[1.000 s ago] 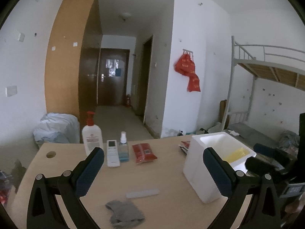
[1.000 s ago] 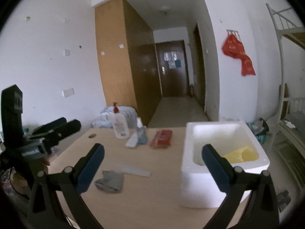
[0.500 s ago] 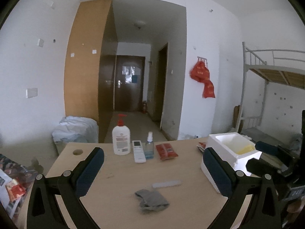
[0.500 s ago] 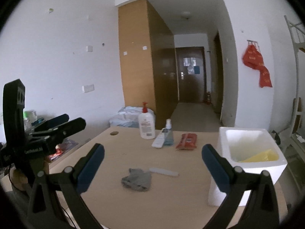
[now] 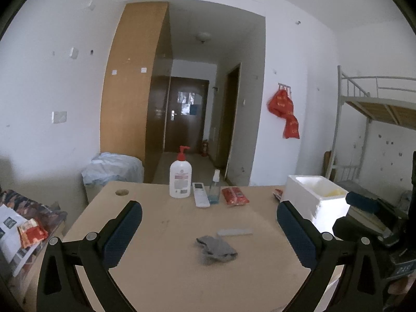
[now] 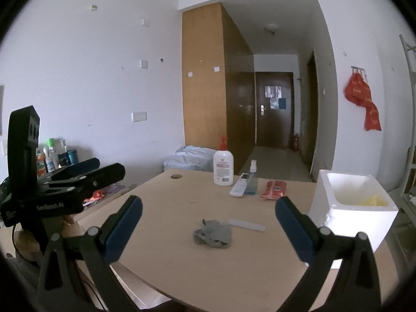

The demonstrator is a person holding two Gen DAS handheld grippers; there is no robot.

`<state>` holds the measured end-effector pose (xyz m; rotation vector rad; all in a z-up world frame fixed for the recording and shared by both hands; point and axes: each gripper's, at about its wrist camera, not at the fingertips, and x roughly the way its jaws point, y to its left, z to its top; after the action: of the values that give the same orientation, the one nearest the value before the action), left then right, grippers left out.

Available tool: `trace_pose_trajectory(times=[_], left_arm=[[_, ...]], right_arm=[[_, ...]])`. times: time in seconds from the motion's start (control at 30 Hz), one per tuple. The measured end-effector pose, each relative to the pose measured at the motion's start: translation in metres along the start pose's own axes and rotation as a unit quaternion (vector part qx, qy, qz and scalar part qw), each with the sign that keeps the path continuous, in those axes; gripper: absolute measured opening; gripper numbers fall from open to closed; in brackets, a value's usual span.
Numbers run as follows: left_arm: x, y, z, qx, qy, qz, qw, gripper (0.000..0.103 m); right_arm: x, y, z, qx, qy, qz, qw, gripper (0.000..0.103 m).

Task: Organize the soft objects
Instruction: 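Move both tools back from the foam box toward the grey sock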

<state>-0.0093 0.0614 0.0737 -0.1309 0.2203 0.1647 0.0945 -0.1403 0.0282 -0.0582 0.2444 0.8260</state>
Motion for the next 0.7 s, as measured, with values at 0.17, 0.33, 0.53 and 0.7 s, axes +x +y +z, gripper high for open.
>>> trace_pose_trajectory(times=[0.17,0.33,0.53,0.7], left_arm=[[-0.012,0.001,-0.01,0.002,-0.003,0.006,1.0,0.103],[-0.011,0.007,-0.026,-0.001,-0.005,0.012,0.9999,0.103],[0.008,0.013,-0.041,-0.018,0.023,0.003,0.9996,0.103],[0.02,0.017,-0.049,-0.024,0.035,0.002,0.9991,0.103]], right_arm=[[-0.001,0.009,-0.01,-0.002,-0.01,0.011,1.0,0.103],[0.008,0.015,-0.021,-0.004,-0.003,0.006,1.0,0.103],[0.018,0.014,-0.031,-0.007,-0.001,-0.001,1.0,0.103],[0.023,0.004,-0.036,0.014,0.006,0.011,1.0,0.103]])
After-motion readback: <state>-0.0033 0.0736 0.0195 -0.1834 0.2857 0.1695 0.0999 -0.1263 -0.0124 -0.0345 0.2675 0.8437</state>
